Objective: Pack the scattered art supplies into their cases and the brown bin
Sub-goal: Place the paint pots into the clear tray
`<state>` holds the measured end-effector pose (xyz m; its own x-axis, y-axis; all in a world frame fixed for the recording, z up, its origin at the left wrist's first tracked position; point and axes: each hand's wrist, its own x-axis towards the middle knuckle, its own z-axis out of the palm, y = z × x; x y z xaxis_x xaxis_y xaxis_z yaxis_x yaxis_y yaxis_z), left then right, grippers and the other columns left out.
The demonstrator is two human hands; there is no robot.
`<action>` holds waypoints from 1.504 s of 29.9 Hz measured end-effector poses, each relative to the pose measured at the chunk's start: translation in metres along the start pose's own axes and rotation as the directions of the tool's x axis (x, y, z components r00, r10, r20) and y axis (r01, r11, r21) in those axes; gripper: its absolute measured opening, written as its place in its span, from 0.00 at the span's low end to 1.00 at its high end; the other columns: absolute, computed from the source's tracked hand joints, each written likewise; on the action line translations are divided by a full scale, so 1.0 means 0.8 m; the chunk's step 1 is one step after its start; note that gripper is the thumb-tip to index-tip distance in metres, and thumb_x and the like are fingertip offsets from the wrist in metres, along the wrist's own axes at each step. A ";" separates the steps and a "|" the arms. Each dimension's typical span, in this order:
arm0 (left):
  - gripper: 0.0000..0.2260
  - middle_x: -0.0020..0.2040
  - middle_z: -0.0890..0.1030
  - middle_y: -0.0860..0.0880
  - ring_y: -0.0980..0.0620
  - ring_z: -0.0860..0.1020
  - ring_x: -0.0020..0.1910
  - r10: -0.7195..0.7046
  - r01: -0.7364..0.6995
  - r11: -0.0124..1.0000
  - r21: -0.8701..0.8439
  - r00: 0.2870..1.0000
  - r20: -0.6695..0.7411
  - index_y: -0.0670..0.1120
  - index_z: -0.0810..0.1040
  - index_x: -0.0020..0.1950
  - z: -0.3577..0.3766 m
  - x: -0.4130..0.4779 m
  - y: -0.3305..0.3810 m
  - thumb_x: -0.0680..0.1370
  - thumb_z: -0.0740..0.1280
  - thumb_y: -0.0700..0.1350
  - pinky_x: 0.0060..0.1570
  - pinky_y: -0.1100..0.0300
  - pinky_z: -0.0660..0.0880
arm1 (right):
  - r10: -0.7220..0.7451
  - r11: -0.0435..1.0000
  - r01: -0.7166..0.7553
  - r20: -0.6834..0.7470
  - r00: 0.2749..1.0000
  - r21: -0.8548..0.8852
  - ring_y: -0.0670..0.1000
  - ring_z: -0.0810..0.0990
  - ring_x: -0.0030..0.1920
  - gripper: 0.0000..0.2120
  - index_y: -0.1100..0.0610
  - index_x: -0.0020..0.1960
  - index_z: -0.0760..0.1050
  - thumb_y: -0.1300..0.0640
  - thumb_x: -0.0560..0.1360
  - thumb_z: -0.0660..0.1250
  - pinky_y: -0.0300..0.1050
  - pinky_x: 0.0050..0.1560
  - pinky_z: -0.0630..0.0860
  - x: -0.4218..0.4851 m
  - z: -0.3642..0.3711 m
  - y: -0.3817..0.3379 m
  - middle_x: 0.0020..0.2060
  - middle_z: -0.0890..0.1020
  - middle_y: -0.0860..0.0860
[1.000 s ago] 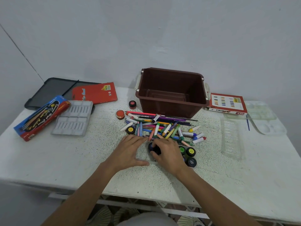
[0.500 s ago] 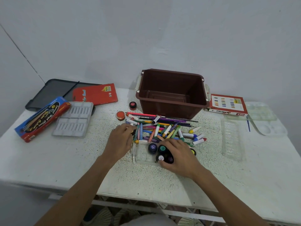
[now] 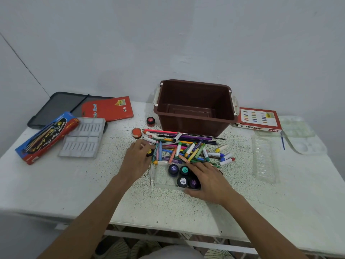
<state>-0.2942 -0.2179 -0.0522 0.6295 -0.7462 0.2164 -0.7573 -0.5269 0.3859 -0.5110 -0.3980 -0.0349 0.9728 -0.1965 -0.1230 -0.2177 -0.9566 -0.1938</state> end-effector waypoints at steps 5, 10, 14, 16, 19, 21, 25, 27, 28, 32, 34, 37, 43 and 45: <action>0.17 0.55 0.77 0.45 0.46 0.72 0.52 -0.042 0.032 0.995 -0.096 0.994 -0.106 0.44 0.77 0.60 -0.010 -0.012 0.009 0.72 0.74 0.40 0.50 0.53 0.73 | 0.003 1.000 -0.003 -0.002 1.000 0.021 0.53 0.67 0.67 0.42 0.50 0.78 0.58 0.28 0.71 0.60 0.51 0.69 0.64 0.002 -0.001 0.000 0.70 0.68 0.48; 0.17 0.51 0.79 0.50 0.51 0.75 0.49 0.069 -0.062 0.972 -0.228 0.997 0.021 0.47 0.78 0.58 -0.034 -0.027 0.028 0.71 0.75 0.43 0.51 0.57 0.71 | 0.002 0.999 -0.001 -0.028 1.000 0.032 0.53 0.69 0.65 0.42 0.50 0.77 0.60 0.28 0.70 0.60 0.51 0.67 0.67 0.003 0.003 0.004 0.68 0.71 0.48; 0.21 0.54 0.78 0.57 0.61 0.76 0.49 0.108 -0.047 0.949 -0.311 0.977 0.182 0.52 0.75 0.61 -0.042 -0.040 0.039 0.71 0.76 0.49 0.50 0.68 0.71 | -0.001 0.999 0.002 -0.032 0.999 0.032 0.53 0.69 0.64 0.42 0.50 0.77 0.60 0.27 0.70 0.59 0.52 0.66 0.68 0.003 0.004 0.004 0.68 0.71 0.48; 0.19 0.52 0.77 0.60 0.62 0.76 0.49 0.119 -0.044 0.943 -0.329 0.970 0.211 0.55 0.73 0.58 -0.039 -0.045 0.042 0.71 0.76 0.51 0.48 0.66 0.73 | 0.000 1.000 0.001 -0.033 0.999 0.029 0.53 0.70 0.64 0.42 0.50 0.77 0.60 0.27 0.70 0.59 0.52 0.66 0.69 0.004 0.005 0.004 0.68 0.71 0.48; 0.14 0.50 0.74 0.62 0.64 0.74 0.49 0.137 -0.062 0.948 -0.314 0.966 0.220 0.56 0.73 0.51 -0.032 -0.052 0.047 0.71 0.75 0.51 0.46 0.65 0.72 | -0.001 1.000 0.002 -0.030 1.000 0.030 0.53 0.69 0.64 0.42 0.50 0.77 0.60 0.29 0.71 0.61 0.52 0.66 0.68 0.004 0.004 0.003 0.69 0.70 0.48; 0.12 0.49 0.73 0.62 0.64 0.73 0.48 0.146 -0.078 0.951 -0.298 0.966 0.212 0.55 0.75 0.48 -0.025 -0.055 0.049 0.71 0.76 0.51 0.46 0.64 0.72 | -0.001 0.999 0.002 -0.028 1.000 0.032 0.53 0.69 0.64 0.42 0.50 0.77 0.59 0.29 0.71 0.62 0.52 0.66 0.68 0.003 0.003 0.003 0.69 0.70 0.48; 0.11 0.50 0.76 0.57 0.56 0.74 0.50 0.193 -0.149 0.958 -0.245 0.967 0.165 0.52 0.77 0.47 -0.009 -0.062 0.057 0.70 0.76 0.50 0.49 0.59 0.71 | 0.009 0.999 -0.008 -0.023 1.000 0.037 0.53 0.69 0.65 0.42 0.49 0.77 0.59 0.29 0.70 0.62 0.53 0.66 0.69 0.002 0.005 0.003 0.68 0.70 0.48; 0.11 0.50 0.78 0.55 0.54 0.74 0.49 0.205 -0.169 0.956 -0.240 0.970 0.134 0.50 0.78 0.47 -0.003 -0.064 0.059 0.70 0.77 0.48 0.47 0.60 0.69 | 0.010 0.999 -0.009 -0.020 1.000 0.032 0.52 0.68 0.64 0.42 0.49 0.77 0.59 0.29 0.70 0.62 0.52 0.66 0.69 0.003 0.006 0.003 0.68 0.70 0.47; 0.10 0.51 0.78 0.53 0.53 0.75 0.50 0.206 -0.171 0.955 -0.241 0.970 0.129 0.49 0.79 0.47 0.000 -0.066 0.060 0.70 0.77 0.47 0.47 0.60 0.68 | 0.009 1.000 -0.009 -0.019 1.000 0.030 0.52 0.68 0.64 0.42 0.49 0.77 0.59 0.29 0.70 0.63 0.52 0.66 0.68 0.003 0.007 0.003 0.68 0.70 0.47; 0.10 0.53 0.79 0.52 0.53 0.75 0.52 0.185 -0.135 0.946 -0.296 0.972 0.148 0.48 0.80 0.49 0.007 -0.069 0.056 0.71 0.76 0.47 0.52 0.57 0.73 | 0.015 0.999 -0.014 -0.026 1.000 0.030 0.53 0.69 0.64 0.42 0.50 0.77 0.59 0.29 0.70 0.63 0.52 0.65 0.69 0.003 0.009 0.003 0.67 0.70 0.47; 0.09 0.53 0.79 0.52 0.55 0.76 0.52 0.182 -0.124 0.940 -0.319 0.970 0.160 0.48 0.82 0.50 0.009 -0.069 0.055 0.72 0.76 0.47 0.54 0.58 0.73 | 0.012 1.000 -0.011 -0.026 1.000 0.028 0.53 0.69 0.64 0.42 0.50 0.77 0.60 0.29 0.70 0.63 0.52 0.65 0.69 0.002 0.008 0.003 0.67 0.71 0.48; 0.08 0.55 0.80 0.53 0.56 0.77 0.54 0.173 -0.106 0.936 -0.335 0.968 0.179 0.48 0.83 0.50 0.009 -0.067 0.055 0.72 0.75 0.47 0.56 0.61 0.71 | 0.005 0.999 -0.004 -0.035 0.999 0.033 0.54 0.70 0.63 0.42 0.50 0.77 0.61 0.30 0.70 0.64 0.52 0.64 0.69 0.002 0.008 0.002 0.67 0.72 0.48; 0.08 0.56 0.80 0.54 0.58 0.76 0.54 0.199 -0.130 0.936 -0.328 0.962 0.189 0.49 0.83 0.52 0.005 -0.068 0.055 0.74 0.74 0.47 0.55 0.68 0.66 | 0.003 1.000 -0.002 -0.037 0.999 0.030 0.53 0.70 0.63 0.42 0.50 0.77 0.60 0.30 0.70 0.64 0.52 0.65 0.69 0.001 0.007 0.001 0.67 0.71 0.48; 0.09 0.54 0.80 0.56 0.60 0.76 0.53 0.192 -0.120 0.932 -0.343 0.964 0.184 0.50 0.83 0.51 0.001 -0.067 0.052 0.75 0.71 0.51 0.54 0.71 0.66 | 0.005 1.000 -0.004 -0.033 0.999 0.027 0.53 0.70 0.64 0.42 0.50 0.77 0.60 0.30 0.70 0.64 0.52 0.65 0.68 0.001 0.006 0.001 0.68 0.71 0.49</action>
<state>-0.3598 -0.2003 -0.0484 0.4291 -0.8956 0.1176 -0.7215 -0.2615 0.6411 -0.5105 -0.3977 -0.0400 0.9737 -0.2084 -0.0917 -0.2239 -0.9496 -0.2193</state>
